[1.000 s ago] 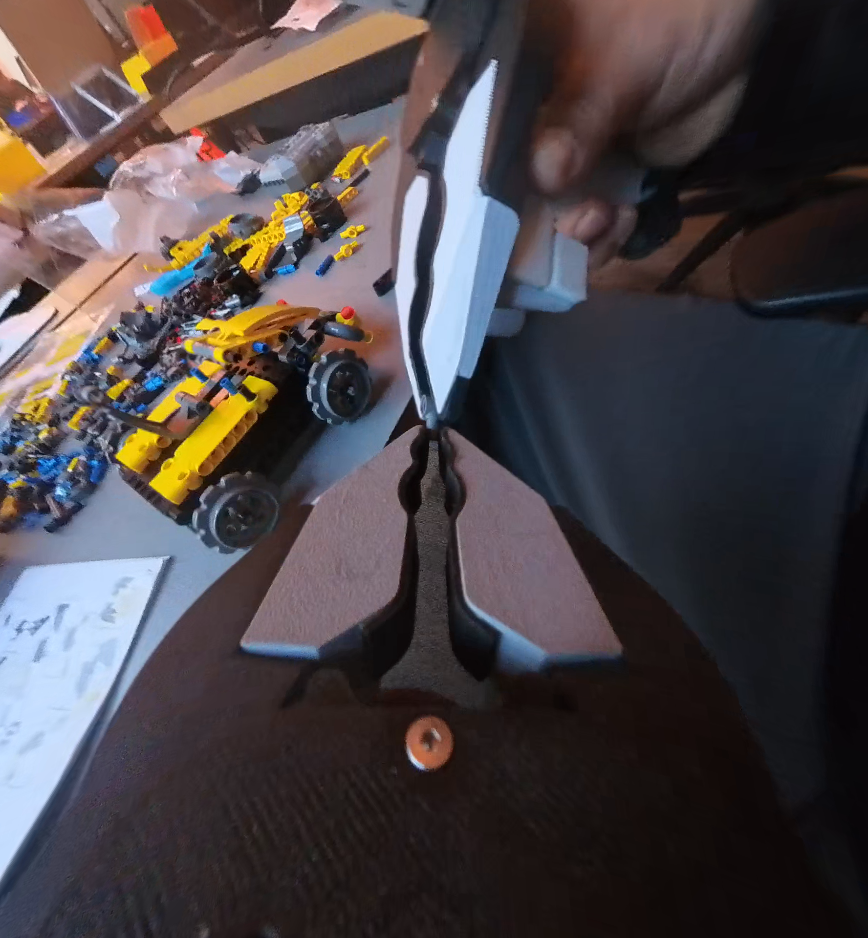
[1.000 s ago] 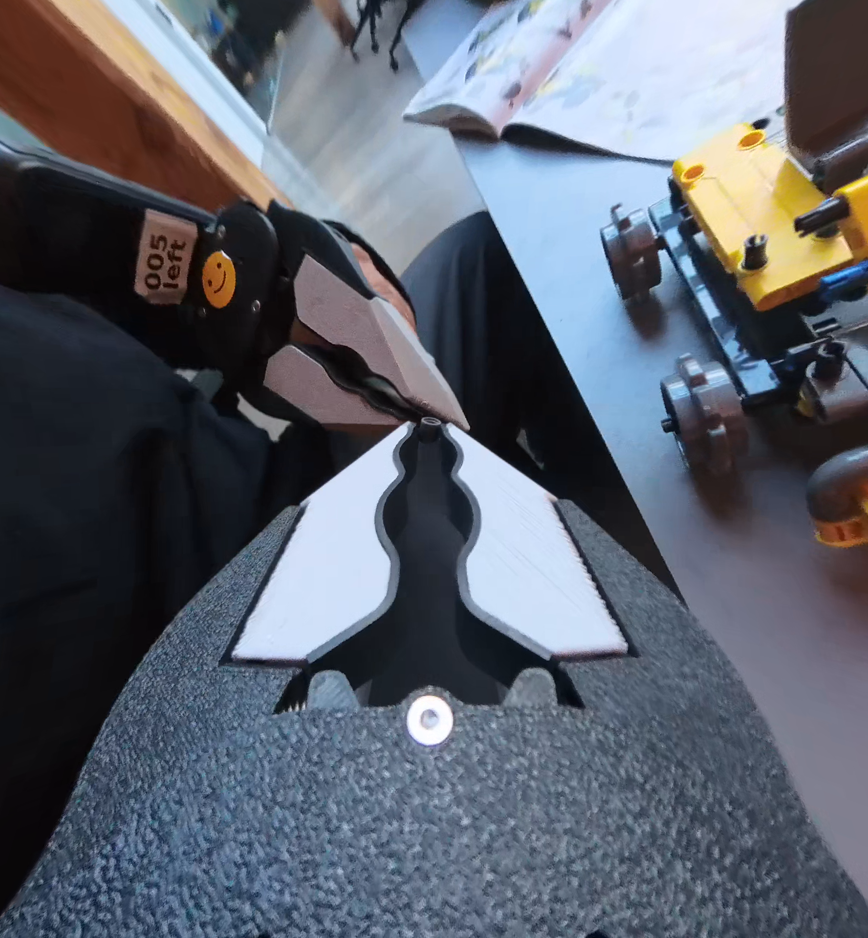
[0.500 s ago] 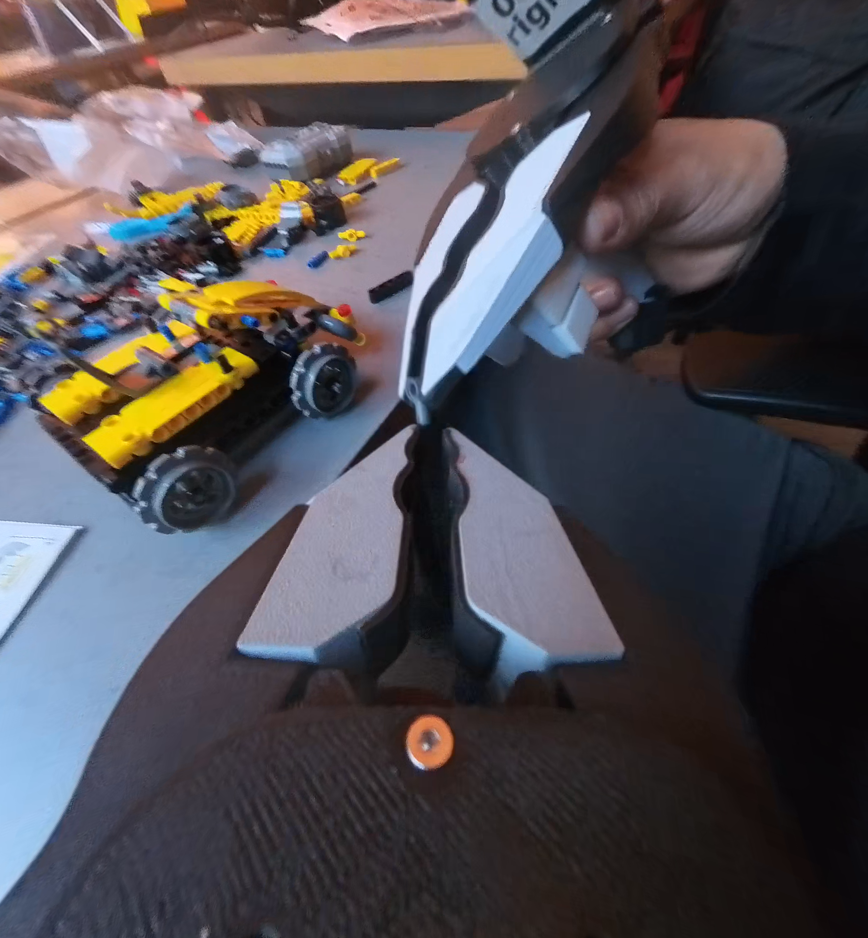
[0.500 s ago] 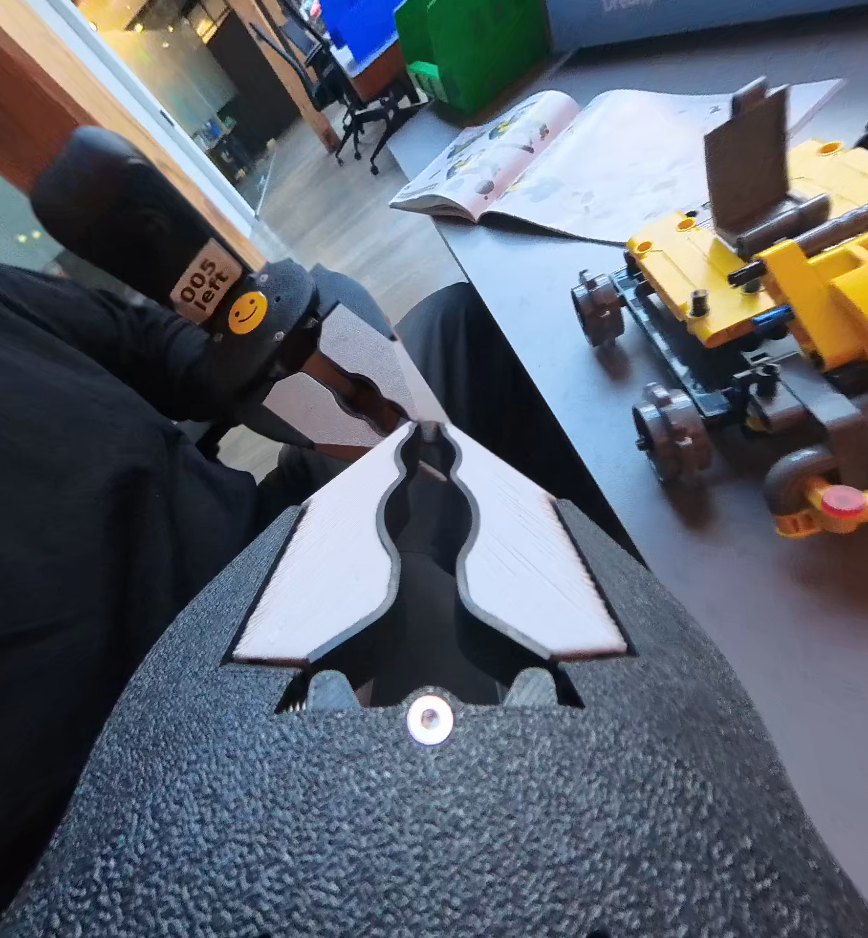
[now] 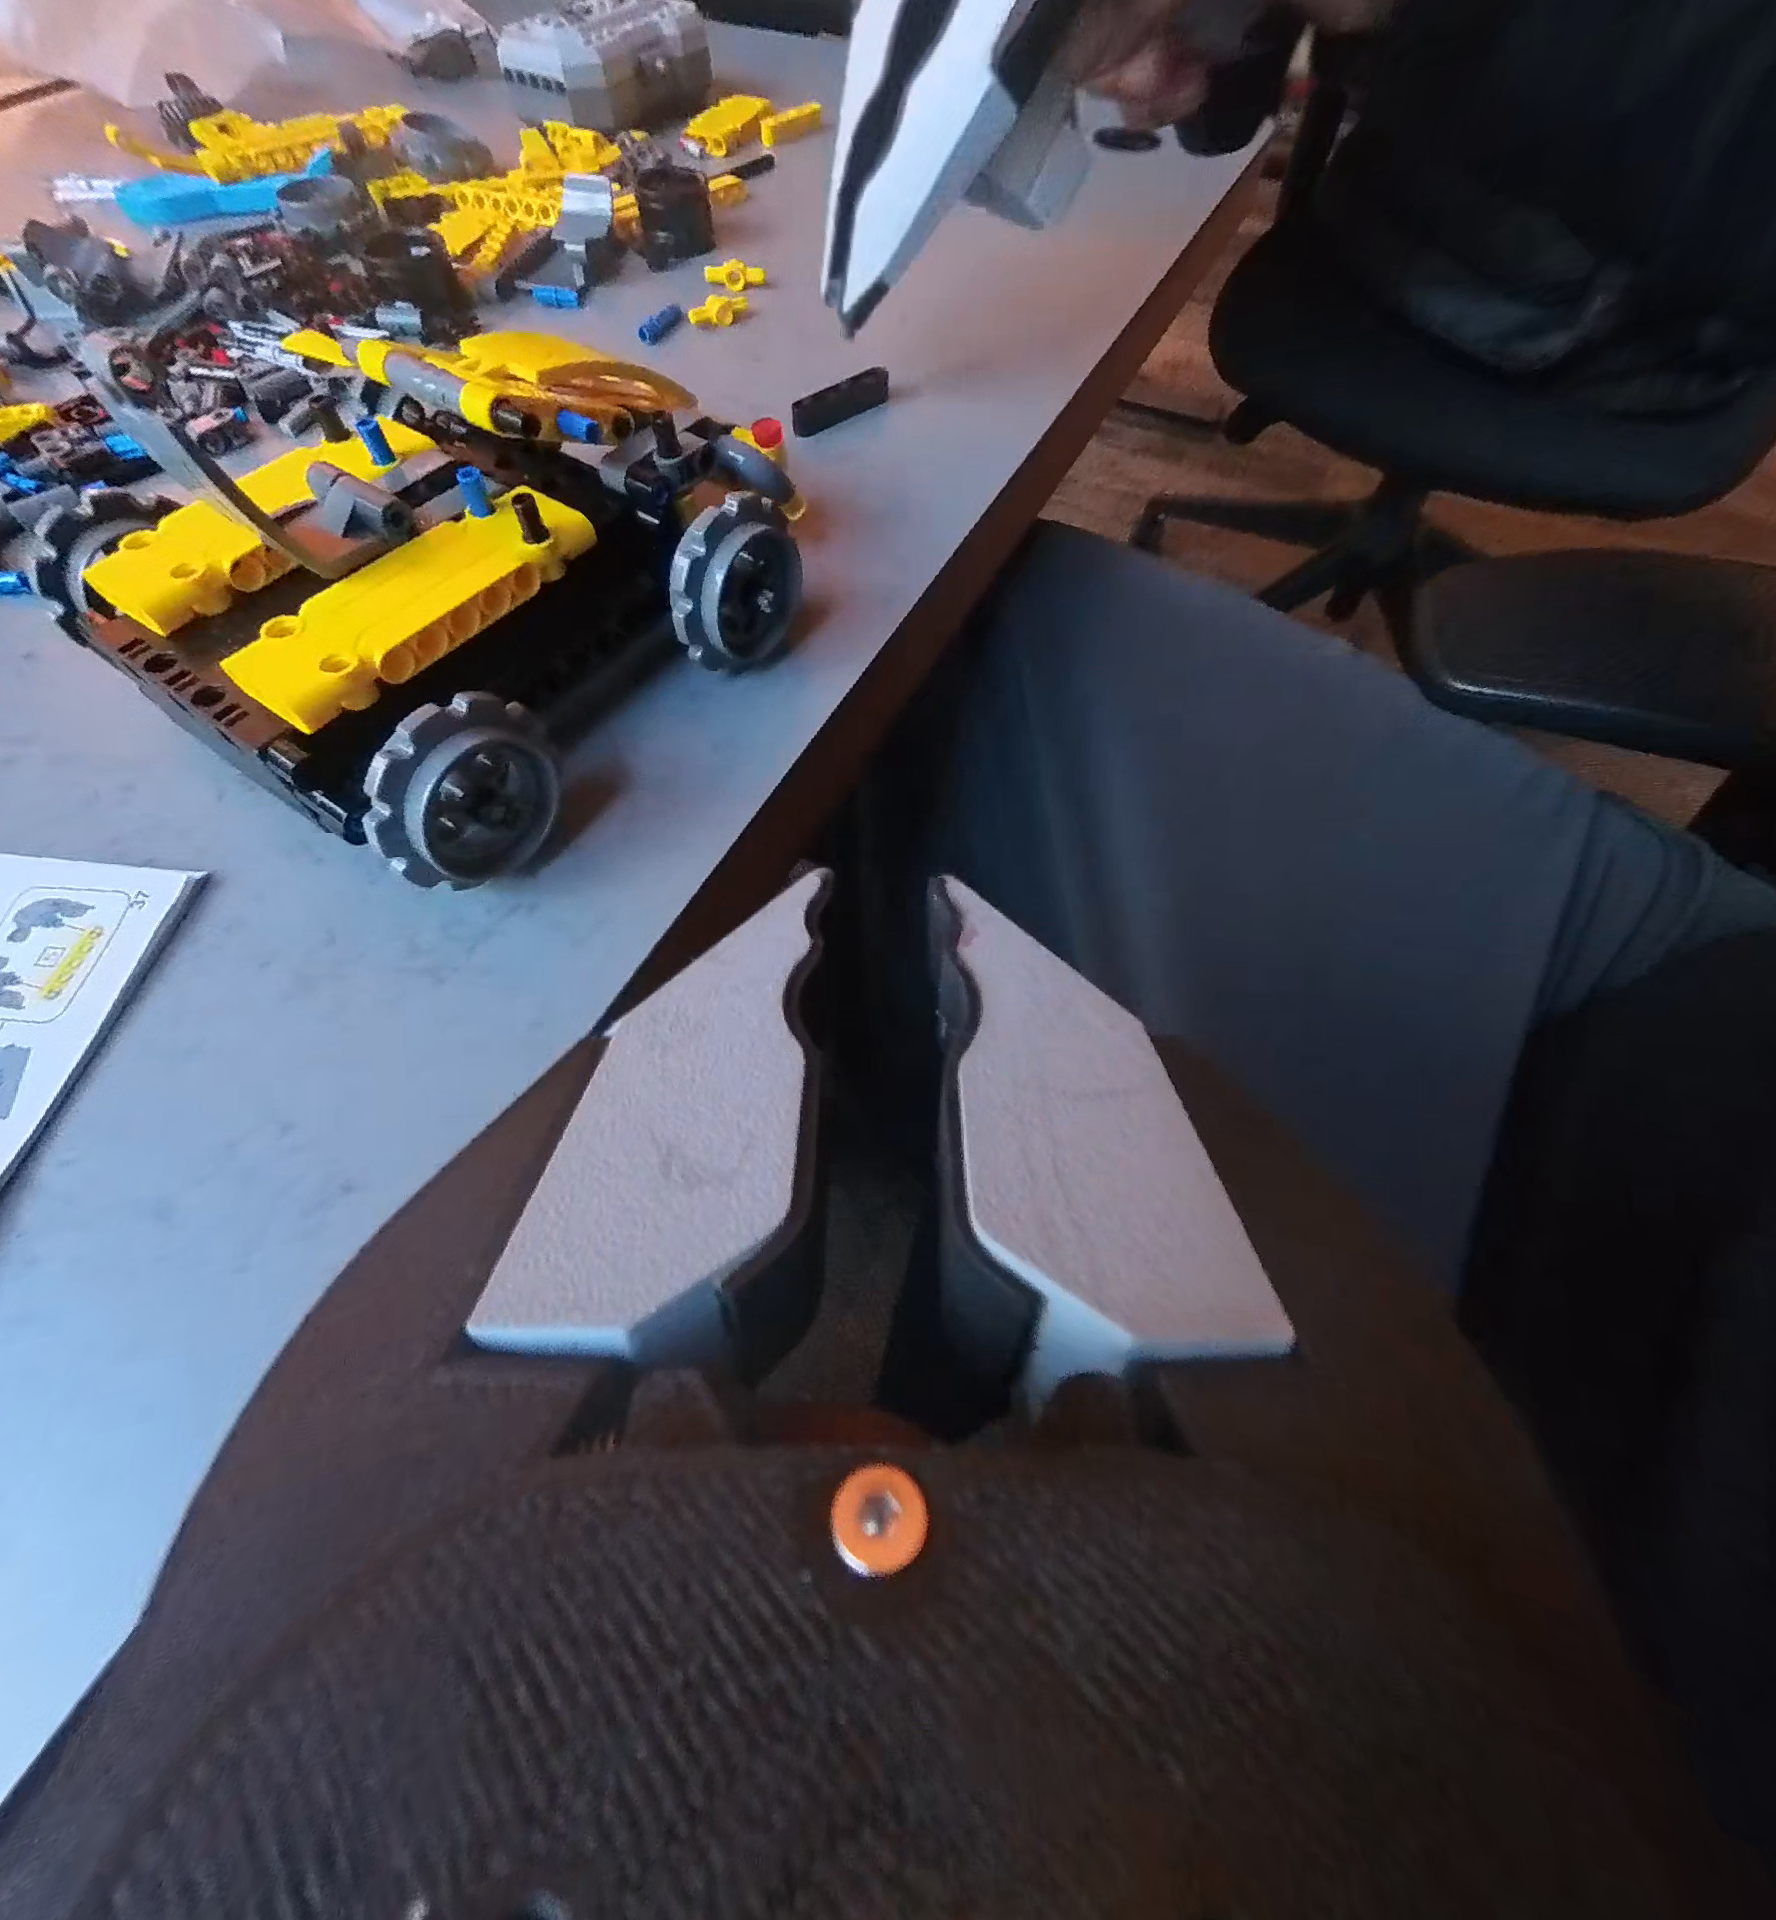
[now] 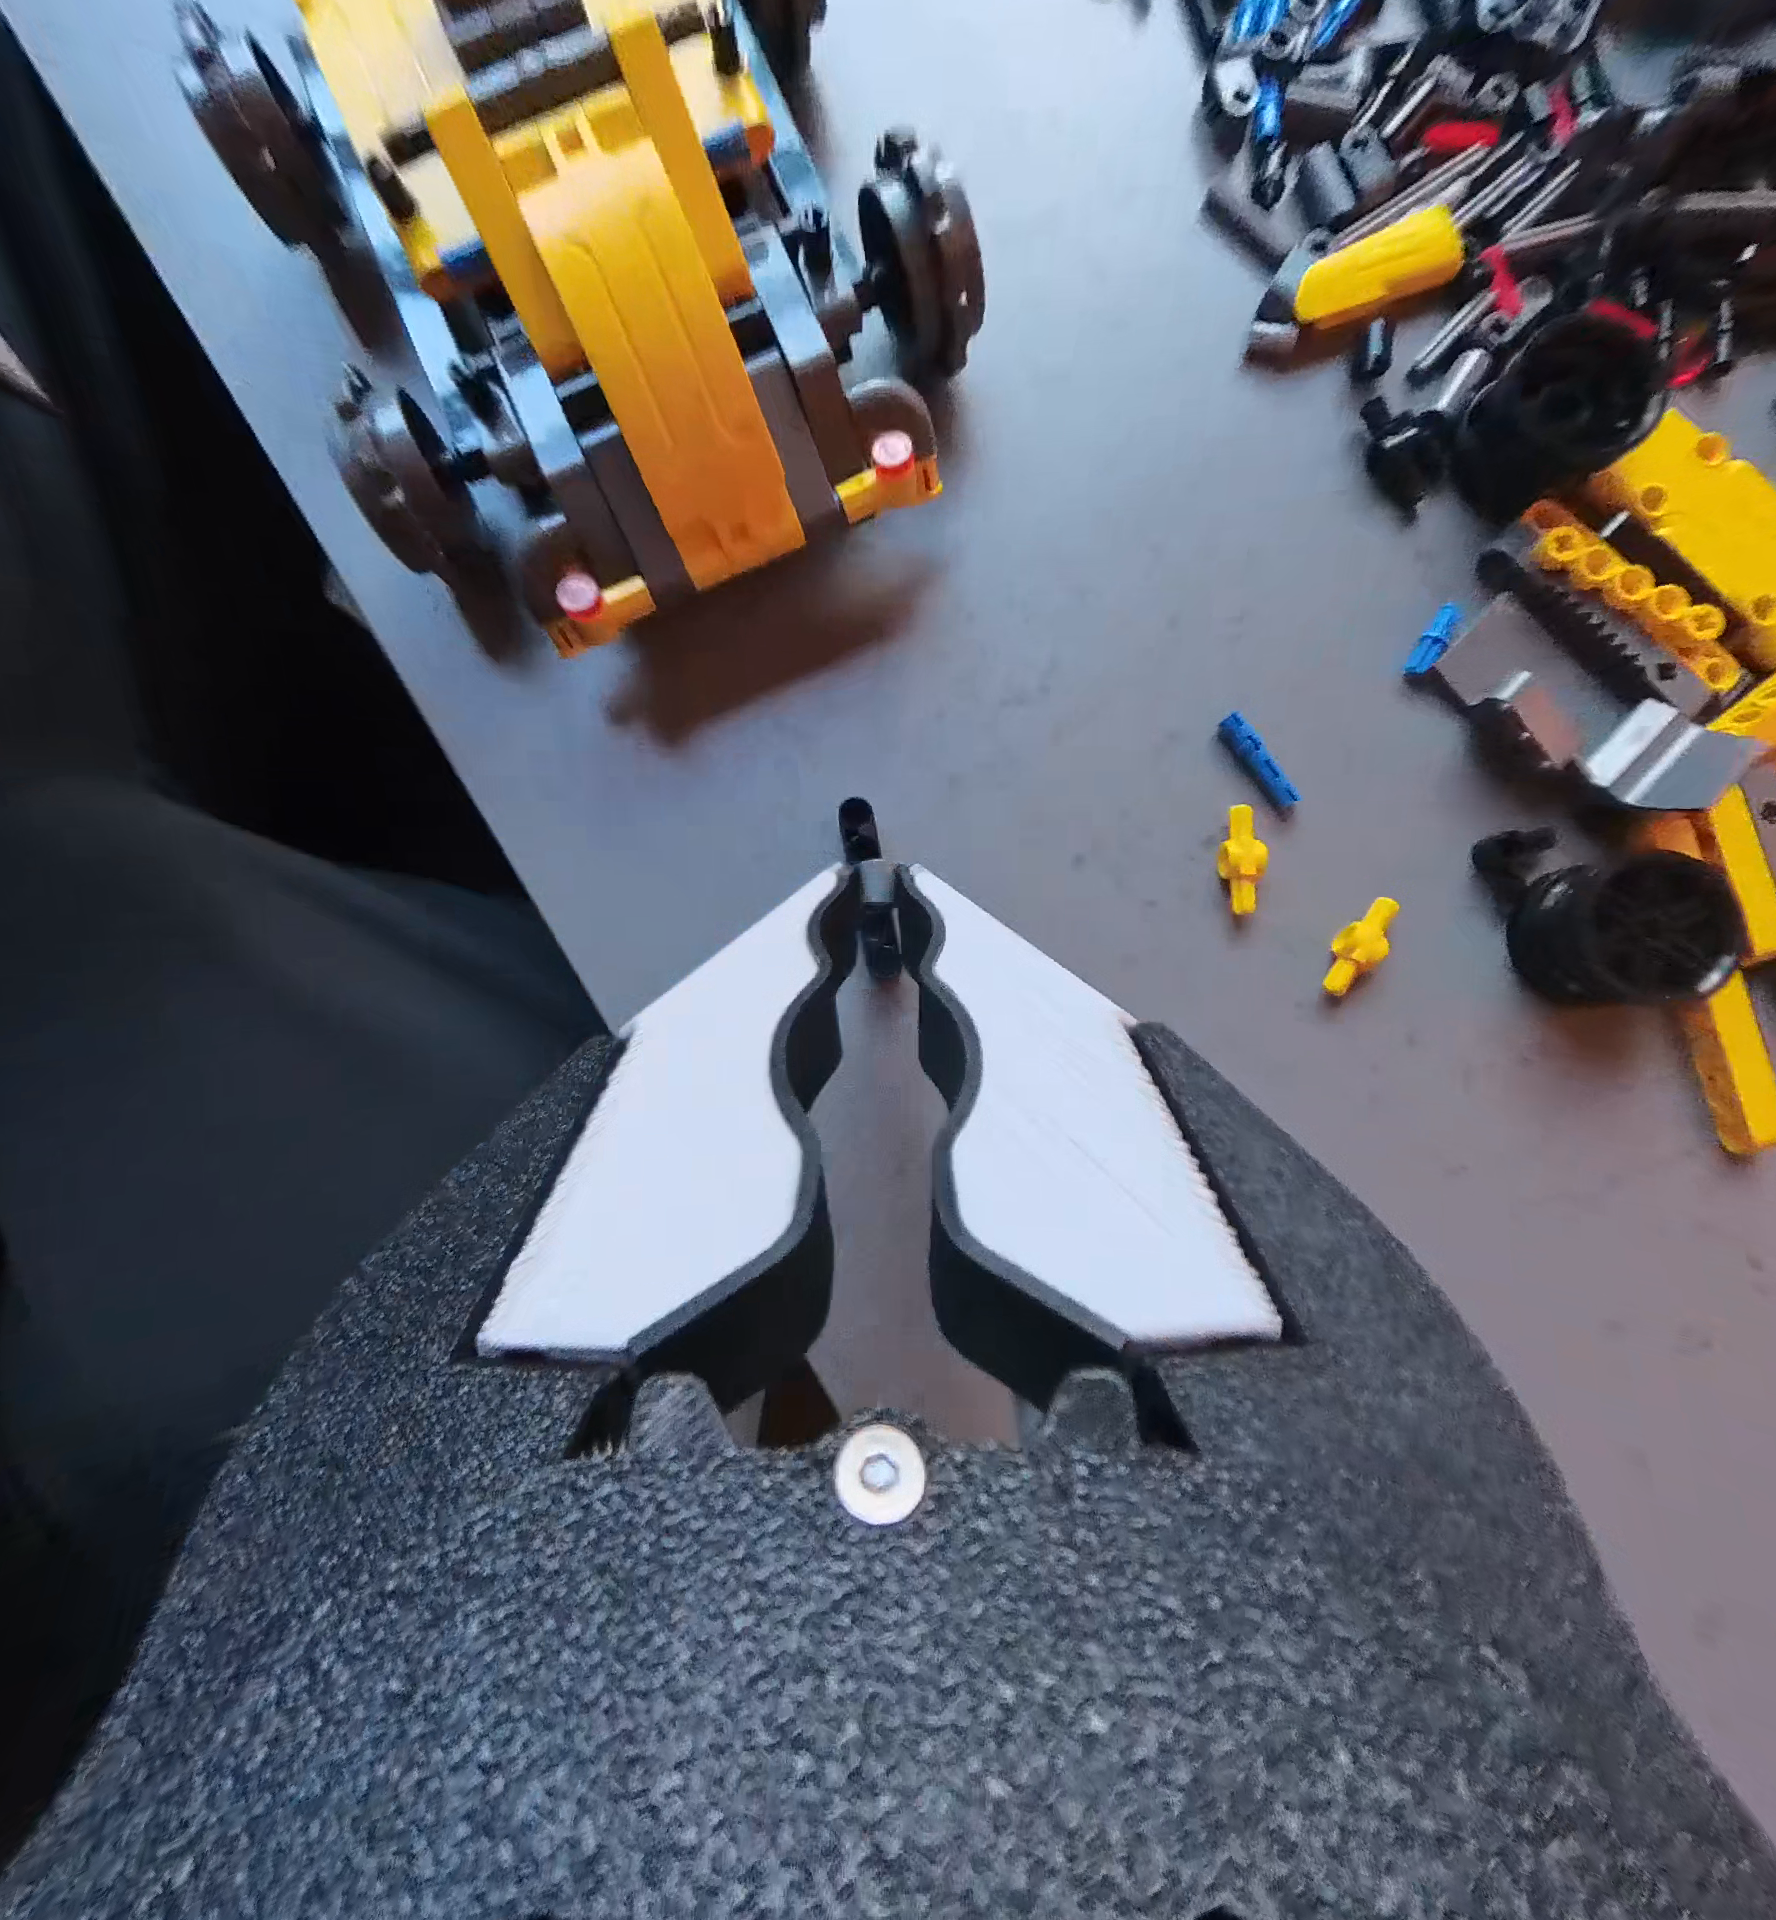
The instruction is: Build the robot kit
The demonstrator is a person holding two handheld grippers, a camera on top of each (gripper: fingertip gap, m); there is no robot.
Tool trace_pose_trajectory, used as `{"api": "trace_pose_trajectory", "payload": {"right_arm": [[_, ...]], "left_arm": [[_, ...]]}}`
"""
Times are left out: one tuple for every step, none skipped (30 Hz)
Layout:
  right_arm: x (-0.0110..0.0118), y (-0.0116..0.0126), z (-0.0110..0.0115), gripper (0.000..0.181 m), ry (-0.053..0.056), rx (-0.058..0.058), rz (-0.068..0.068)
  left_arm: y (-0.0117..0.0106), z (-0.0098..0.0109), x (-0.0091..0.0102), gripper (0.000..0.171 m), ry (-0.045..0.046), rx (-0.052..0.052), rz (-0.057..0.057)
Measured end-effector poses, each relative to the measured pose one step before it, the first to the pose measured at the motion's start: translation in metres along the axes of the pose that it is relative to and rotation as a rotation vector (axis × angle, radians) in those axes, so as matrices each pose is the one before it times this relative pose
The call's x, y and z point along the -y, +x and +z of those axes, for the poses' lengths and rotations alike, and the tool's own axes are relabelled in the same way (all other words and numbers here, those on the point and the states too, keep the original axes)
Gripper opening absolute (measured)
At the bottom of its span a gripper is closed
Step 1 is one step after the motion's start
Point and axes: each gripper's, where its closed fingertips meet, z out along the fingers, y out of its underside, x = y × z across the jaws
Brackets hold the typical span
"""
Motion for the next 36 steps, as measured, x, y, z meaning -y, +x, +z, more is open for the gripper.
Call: {"api": "trace_pose_trajectory", "payload": {"right_arm": [[-0.00166, 0.00153, 0.00379, 0.006, -0.0237, -0.0043, -0.0124], [-0.00032, 0.00088, 0.00212, 0.006, -0.0133, -0.0005, -0.0078], [0.00081, -0.00029, 0.00068, 0.006, -0.0045, 0.0071, -0.0026], [0.00072, -0.0002, -0.00005, 0.006, -0.0028, 0.0054, -0.0024], [-0.00017, 0.00041, -0.00018, 0.006, -0.007, 0.0005, -0.0052], [-0.00085, -0.00003, 0.00013, 0.006, -0.009, 0.0017, -0.0066], [-0.00074, -0.00023, 0.00053, 0.006, -0.0079, 0.0035, -0.0046], [-0.00136, -0.00003, 0.00101, 0.006, -0.0111, 0.0026, -0.0031], [-0.00162, 0.00026, 0.00121, 0.006, -0.012, -0.0012, -0.0054], [-0.00046, 0.00039, 0.00087, 0.006, -0.0055, -0.003, -0.006], [0.00015, -0.00013, 0.00035, 0.006, -0.0012, 0.001, -0.0015], [0.00039, -0.00013, 0.00011, 0.006, 0.0005, 0.001, 0.0005], [0.0005, 0.00046, -0.0001, 0.006, 0.0028, -0.0014, -0.0008], [0.00049, 0.00049, -0.00024, 0.006, 0.004, -0.0014, 0.001], [0.00065, 0.00009, -0.00033, 0.006, 0.0073, 0.003, 0.0049], [0.00114, -0.00083, -0.00049, 0.006, 0.0116, 0.0094, 0.0088], [0.00068, -0.00132, -0.00018, 0.006, 0.0097, 0.0111, 0.0096], [-0.00006, -0.00065, 0.00018, 0.006, 0.0053, 0.0045, 0.0041], [-0.00049, -0.00025, 0.00026, 0.007, 0.0014, -0.0006, 0.0006], [-0.00037, -0.00014, 0.00024, 0.007, 0.0005, -0.0009, 0.0004], [0.00038, -0.00064, -0.00009, 0.006, 0.0046, 0.0022, 0.0016], [0.0011, -0.00142, -0.00022, 0.006, 0.0087, 0.0087, 0.0055], [0.00131, -0.00166, -0.00017, 0.006, 0.0103, 0.0121, 0.0067], [0.00091, -0.00116, -0.00001, 0.006, 0.0082, 0.0088, 0.0045], [-0.00033, -0.00025, 0.00029, 0.006, 0.0016, 0.0039, 0.0017], [-0.00115, 0.00031, 0.00048, 0.007, -0.0031, -0.0001, -0.001], [-0.00123, 0.00045, 0.00052, 0.007, -0.0028, -0.0006, -0.0003], [-0.00074, 0.00038, 0.00043, 0.007, -0.0008, 0.0002, 0.0016], [-0.00046, 0.00031, 0.00034, 0.007, 0.0002, 0.0011, 0.0019], [-0.0003, 0.00003, 0.00034, 0.007, 0.0006, 0.0017, 0.0015], [-0.00024, -0.00028, 0.00047, 0.007, -0.0008, 0.0023, -0.0004], [0.0001, -0.00008, 0.00039, 0.007, -0.0007, -0.0009, -0.0037], [0.00009, 0.00009, 0.00004, 0.007, -0.0015, -0.0022, -0.0036], [0.00016, 0.0002, 0.00005, 0.007, -0.0014, -0.0014, -0.0025], [0.0003, 0.00032, 0.0, 0.006, -0.0011, -0.0012, -0.0021], [-0.00011, 0.00042, 0.00013, 0.007, -0.0026, -0.0022, -0.0024]], "left_arm": [[0.00024, -0.00009, -0.00117, 0.013, -0.00539, -0.0013, 0.0001], [0.00057, -0.00014, -0.00147, 0.013, -0.00578, -0.0017, 0.0042], [0.00067, -0.00026, -0.00208, 0.013, -0.00668, -0.0007, 0.0069], [0.00041, -0.00029, -0.00241, 0.013, -0.0076, -0.0003, 0.0068], [0.0003, -0.00021, -0.00271, 0.013, -0.00768, -0.0007, 0.0042], [0.00035, -0.00001, -0.00259, 0.013, -0.00647, -0.0022, 0.0015], [0.00029, 0.0, -0.00233, 0.013, -0.00492, -0.0035, 0.0001], [-0.00001, 0.00033, -0.00175, 0.014, -0.00325, -0.0024, -0.0009], [-0.00028, 0.00041, -0.00131, 0.014, -0.00161, -0.0013, -0.0024], [-0.00017, 0.00068, -0.00056, 0.013, 0.00088, -0.0024, -0.004], [0.00018, 0.0007, 0.00016, 0.013, 0.00328, -0.004, -0.0048], [0.0004, 0.00078, 0.00043, 0.013, 0.00318, -0.0044, -0.0042], [0.00062, 0.00085, 0.00027, 0.013, 0.00133, -0.0046, -0.002], [0.00062, 0.00088, 0.00014, 0.013, -0.00012, -0.0038, 0.0003], [0.00066, 0.0006, -0.0001, 0.014, -0.0008, -0.0028, 0.0017], [0.00049, 0.00041, -0.0005, 0.014, -0.00142, -0.0016, 0.0018], [0.00042, 0.00009, -0.0006, 0.014, -0.00183, -0.0012, 0.0023], [0.00014, 0.00002, -0.00075, 0.014, -0.00173, 0.0006, 0.0029], [-0.00039, -0.0002, -0.00054, 0.013, -0.00073, 0.0029, 0.003], [-0.00043, -0.00017, -0.00036, 0.013, -0.0003, 0.0025, 0.0013], [-0.00014, -0.00013, 0.00012, 0.013, 0.00073, -0.0001, -0.0017], [0.00003, 0.00001, 0.00053, 0.013, 0.00279, -0.0016, -0.0043], [0.00026, 0.00024, 0.00071, 0.013, 0.0033, -0.0022, -0.0054], [0.00063, 0.00037, 0.00058, 0.013, 0.00141, -0.0025, -0.004], [0.00063, 0.00037, 0.00035, 0.013, 0.00045, -0.001, -0.0011], [0.00052, 0.00038, 0.00007, 0.013, -0.00009, -0.0001, 0.0016], [0.00039, 0.00032, -0.00023, 0.013, -0.00158, 0.0008, 0.0017], [0.00031, 0.00028, -0.0002, 0.013, -0.00117, -0.0004, 0.0002], [0.0003, 0.00017, -0.00003, 0.013, -0.00007, -0.0005, -0.0014], [-0.00001, 0.00019, 0.00013, 0.013, 0.00017, 0.0005, -0.002], [-0.00001, -0.00002, 0.00043, 0.013, 0.00097, 0.0002, -0.0012], [-0.0001, 0.0, 0.00056, 0.013, 0.00105, 0.0009, -0.0003], [-0.00021, 0.00006, 0.00041, 0.013, 0.00031, 0.0019, 0.0001], [0.00004, 0.00003, 0.00043, 0.013, 0.00073, 0.0008, 0.0], [0.0003, 0.00001, 0.00058, 0.013, 0.00114, -0.0007, -0.0006], [0.00024, 0.00013, 0.00035, 0.013, 0.0005, -0.0003, 0.0002]]}}
